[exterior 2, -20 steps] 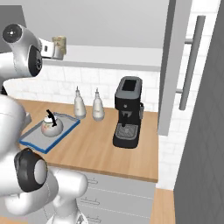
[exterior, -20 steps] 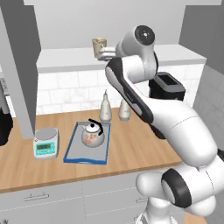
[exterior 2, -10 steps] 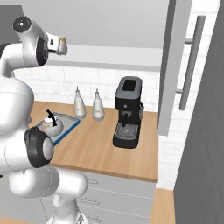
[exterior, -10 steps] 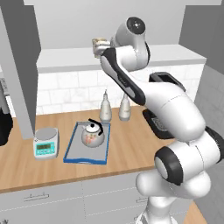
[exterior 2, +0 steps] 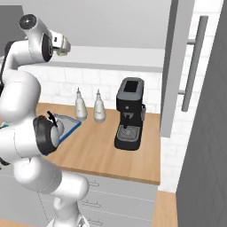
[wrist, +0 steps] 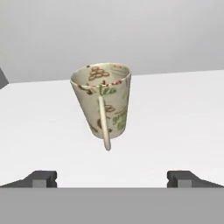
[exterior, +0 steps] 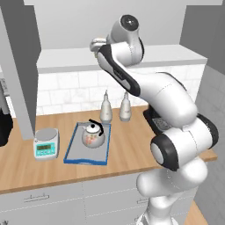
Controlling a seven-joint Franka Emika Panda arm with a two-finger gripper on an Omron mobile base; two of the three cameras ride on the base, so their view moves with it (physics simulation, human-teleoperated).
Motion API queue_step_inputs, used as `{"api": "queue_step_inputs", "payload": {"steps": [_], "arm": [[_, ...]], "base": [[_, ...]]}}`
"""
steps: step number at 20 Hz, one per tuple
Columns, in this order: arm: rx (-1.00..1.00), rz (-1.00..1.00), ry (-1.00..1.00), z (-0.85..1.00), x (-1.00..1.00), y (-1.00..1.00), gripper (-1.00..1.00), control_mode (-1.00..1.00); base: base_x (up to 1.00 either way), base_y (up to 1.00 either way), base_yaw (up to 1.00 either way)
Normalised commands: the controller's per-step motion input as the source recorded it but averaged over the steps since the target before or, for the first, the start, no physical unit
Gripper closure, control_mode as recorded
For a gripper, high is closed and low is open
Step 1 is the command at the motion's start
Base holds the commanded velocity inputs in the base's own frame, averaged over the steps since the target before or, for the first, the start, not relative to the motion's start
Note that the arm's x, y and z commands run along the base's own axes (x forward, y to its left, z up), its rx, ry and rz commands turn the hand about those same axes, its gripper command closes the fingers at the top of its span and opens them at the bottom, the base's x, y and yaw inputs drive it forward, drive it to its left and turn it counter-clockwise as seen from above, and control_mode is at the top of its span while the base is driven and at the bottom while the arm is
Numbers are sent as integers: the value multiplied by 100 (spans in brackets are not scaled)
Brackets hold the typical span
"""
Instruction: Pick the kettle from the counter and place it on the tray. Then pick the mug from the cabinet and place it on the tray. Then close the cabinet doors.
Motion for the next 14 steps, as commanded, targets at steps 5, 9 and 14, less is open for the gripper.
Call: {"api": "queue_step_inputs", "payload": {"steps": [5, 9, 14], "arm": [[0, 0, 0, -12, 39, 8, -100, -100], [0, 0, 0, -8, 37, 6, -100, -100], [0, 0, 0, 0, 32, 3, -100, -100]], "base": [[0, 0, 0], [0, 0, 0], [0, 0, 0]]}}
